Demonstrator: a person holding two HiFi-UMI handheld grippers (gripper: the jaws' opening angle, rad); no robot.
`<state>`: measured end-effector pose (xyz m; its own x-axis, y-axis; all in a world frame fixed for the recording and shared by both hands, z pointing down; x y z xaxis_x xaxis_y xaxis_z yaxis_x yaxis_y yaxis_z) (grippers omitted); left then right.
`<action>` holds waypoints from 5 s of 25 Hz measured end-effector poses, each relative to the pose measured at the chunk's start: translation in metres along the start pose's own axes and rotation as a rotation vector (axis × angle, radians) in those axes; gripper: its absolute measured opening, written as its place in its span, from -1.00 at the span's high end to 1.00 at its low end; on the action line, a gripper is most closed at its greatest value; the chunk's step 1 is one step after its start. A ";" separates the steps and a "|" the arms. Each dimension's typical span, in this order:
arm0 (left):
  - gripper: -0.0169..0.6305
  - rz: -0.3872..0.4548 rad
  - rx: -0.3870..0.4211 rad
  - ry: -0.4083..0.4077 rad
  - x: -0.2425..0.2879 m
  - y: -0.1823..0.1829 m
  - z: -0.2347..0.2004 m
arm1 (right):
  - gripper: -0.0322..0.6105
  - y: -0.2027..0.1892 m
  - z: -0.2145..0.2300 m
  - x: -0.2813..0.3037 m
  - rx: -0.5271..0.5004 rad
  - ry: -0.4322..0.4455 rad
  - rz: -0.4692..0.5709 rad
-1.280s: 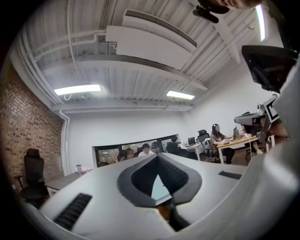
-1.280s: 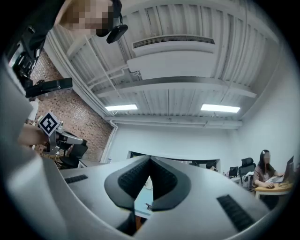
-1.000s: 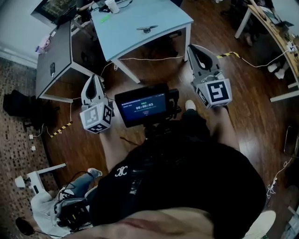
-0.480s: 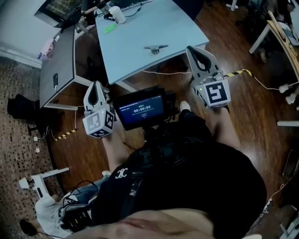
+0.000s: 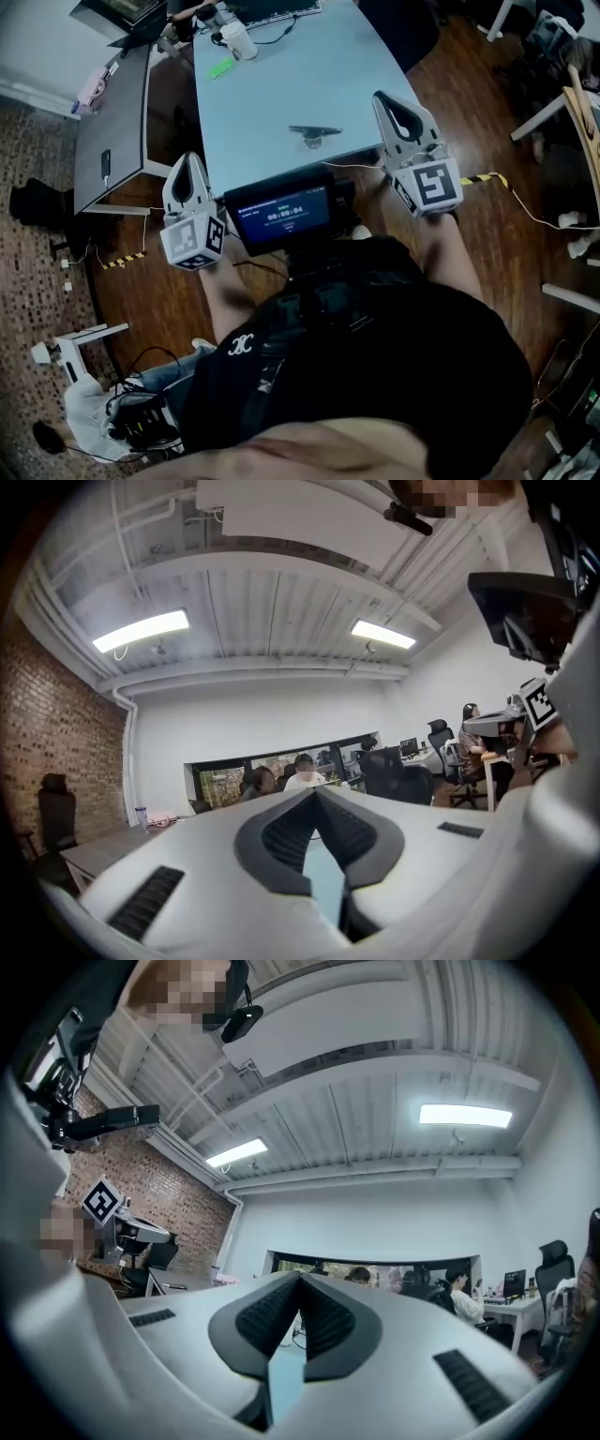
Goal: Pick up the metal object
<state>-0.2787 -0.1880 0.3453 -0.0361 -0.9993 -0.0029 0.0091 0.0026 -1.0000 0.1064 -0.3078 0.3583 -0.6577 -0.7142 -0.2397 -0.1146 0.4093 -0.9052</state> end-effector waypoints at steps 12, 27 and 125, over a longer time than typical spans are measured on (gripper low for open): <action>0.97 -0.026 -0.012 0.007 0.064 0.012 -0.072 | 0.94 -0.016 -0.027 0.097 -0.014 0.036 -0.048; 0.97 -0.073 0.007 0.034 0.054 -0.011 -0.076 | 0.62 -0.193 -0.126 0.117 -0.300 0.544 -0.465; 0.97 -0.013 -0.003 -0.075 -0.215 -0.025 -0.006 | 0.72 0.186 -0.142 -0.222 0.036 -0.076 0.264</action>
<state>-0.2776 0.0267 0.3709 0.0392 -0.9992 0.0108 0.0066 -0.0106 -0.9999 0.1260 0.0077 0.2927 -0.6036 -0.6262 -0.4935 0.0807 0.5678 -0.8192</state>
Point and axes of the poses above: the fingertips, and each gripper's own axes: x forward along the fingers, z to its right, y out of its top, the point moved 9 cm from there along -x, backward along the fingers, and after that the axes turned 12 degrees about -x, right-handed, at the moved point
